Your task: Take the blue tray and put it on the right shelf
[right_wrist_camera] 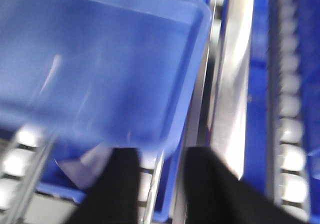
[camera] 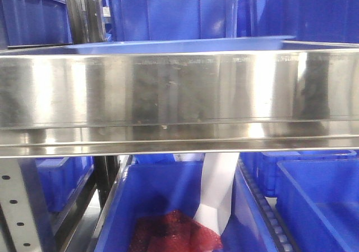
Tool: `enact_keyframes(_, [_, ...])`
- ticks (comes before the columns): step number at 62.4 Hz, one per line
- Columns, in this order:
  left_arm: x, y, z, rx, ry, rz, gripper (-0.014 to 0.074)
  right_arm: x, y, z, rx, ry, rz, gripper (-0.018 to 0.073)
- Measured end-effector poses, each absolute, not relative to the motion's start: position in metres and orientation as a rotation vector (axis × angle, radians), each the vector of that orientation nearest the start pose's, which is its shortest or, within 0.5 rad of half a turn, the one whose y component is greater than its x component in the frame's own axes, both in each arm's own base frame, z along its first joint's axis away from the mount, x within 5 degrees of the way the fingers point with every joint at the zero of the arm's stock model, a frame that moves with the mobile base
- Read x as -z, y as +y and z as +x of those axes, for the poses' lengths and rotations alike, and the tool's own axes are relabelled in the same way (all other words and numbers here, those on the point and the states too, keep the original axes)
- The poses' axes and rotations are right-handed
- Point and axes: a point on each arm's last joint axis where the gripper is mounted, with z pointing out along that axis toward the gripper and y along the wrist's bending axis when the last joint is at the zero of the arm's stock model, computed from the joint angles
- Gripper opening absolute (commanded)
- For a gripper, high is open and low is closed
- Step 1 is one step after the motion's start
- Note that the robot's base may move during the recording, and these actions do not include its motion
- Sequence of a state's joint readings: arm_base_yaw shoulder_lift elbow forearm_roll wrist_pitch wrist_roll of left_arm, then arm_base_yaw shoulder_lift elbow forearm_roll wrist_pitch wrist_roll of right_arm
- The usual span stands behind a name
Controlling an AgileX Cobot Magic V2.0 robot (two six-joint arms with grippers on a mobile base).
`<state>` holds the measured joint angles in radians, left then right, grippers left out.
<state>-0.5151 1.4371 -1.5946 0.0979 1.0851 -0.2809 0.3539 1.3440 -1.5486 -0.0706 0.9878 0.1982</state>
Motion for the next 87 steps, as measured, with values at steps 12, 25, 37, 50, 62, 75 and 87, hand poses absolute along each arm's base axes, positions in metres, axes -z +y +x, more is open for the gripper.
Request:
enact_keyframes(12, [-0.427,-0.121,0.201,0.325,2.261,0.357,-0.0044,-0.44,0.072,0.211,-0.231,2.168,-0.186,0.0058])
enact_keyframes(25, [-0.403,-0.09,0.134,0.434,2.076,0.404,-0.0048,-0.402,0.052,0.153,-0.261,2.048,-0.188,0.0058])
enact_keyframes(37, [-0.374,-0.059,0.089,0.498,1.876,0.4,-0.0048,-0.357,0.035,0.106,-0.278,1.903,-0.193,0.0058])
enact_keyframes(50, [-0.347,-0.037,0.057,0.507,1.71,0.414,-0.0048,-0.318,0.02,0.069,-0.258,1.735,-0.21,0.0058])
enact_keyframes(62, [-0.34,-0.029,0.047,0.501,1.646,0.425,-0.0048,-0.305,0.015,0.054,-0.27,1.625,-0.208,0.0058])
enact_keyframes(75, [-0.34,-0.029,0.046,0.499,1.642,0.428,-0.0048,-0.305,0.015,0.054,-0.273,1.608,-0.208,0.0058])
enact_keyframes(87, [-0.34,-0.029,0.046,0.5,1.64,0.427,-0.0048,-0.305,0.015,0.054,-0.273,1.608,-0.208,0.0058])
